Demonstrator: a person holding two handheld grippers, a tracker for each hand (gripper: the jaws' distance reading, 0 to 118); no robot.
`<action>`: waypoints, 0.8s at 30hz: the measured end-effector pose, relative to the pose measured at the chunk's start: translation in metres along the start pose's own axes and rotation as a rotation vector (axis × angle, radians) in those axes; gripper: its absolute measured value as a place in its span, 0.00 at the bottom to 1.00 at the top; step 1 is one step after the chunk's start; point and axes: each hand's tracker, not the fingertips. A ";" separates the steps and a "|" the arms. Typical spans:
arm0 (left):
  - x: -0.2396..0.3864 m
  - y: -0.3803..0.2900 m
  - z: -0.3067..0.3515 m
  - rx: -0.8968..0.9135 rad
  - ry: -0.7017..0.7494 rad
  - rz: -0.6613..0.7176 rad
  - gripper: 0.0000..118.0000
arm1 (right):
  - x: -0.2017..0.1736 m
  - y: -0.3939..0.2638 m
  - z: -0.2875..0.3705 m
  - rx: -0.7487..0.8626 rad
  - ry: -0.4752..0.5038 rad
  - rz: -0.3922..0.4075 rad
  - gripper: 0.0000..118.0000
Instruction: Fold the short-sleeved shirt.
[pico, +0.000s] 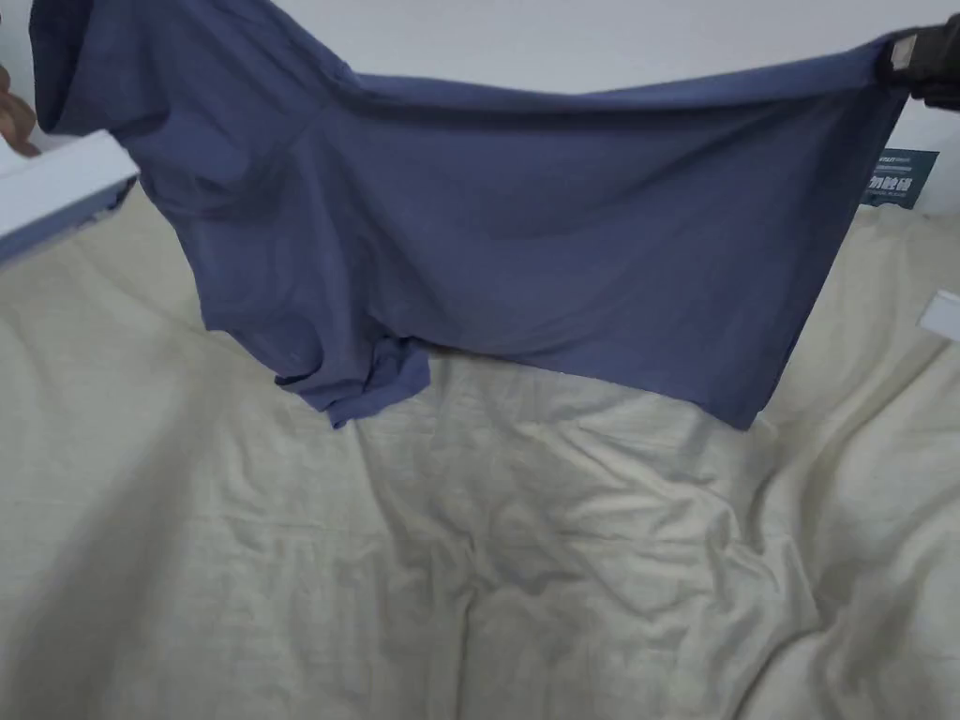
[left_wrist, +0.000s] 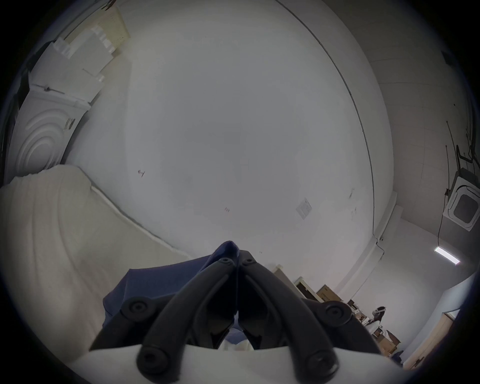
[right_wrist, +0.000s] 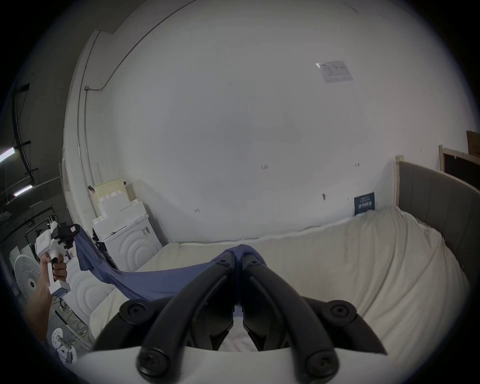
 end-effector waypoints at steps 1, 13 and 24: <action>-0.001 -0.011 0.011 0.003 0.002 -0.006 0.01 | 0.001 -0.010 0.008 -0.010 0.005 -0.004 0.05; -0.025 -0.140 0.169 0.008 -0.029 0.091 0.01 | -0.008 -0.132 0.133 -0.064 0.048 -0.068 0.05; -0.036 -0.234 0.283 -0.104 0.033 0.093 0.01 | -0.009 -0.239 0.222 -0.153 0.037 -0.110 0.05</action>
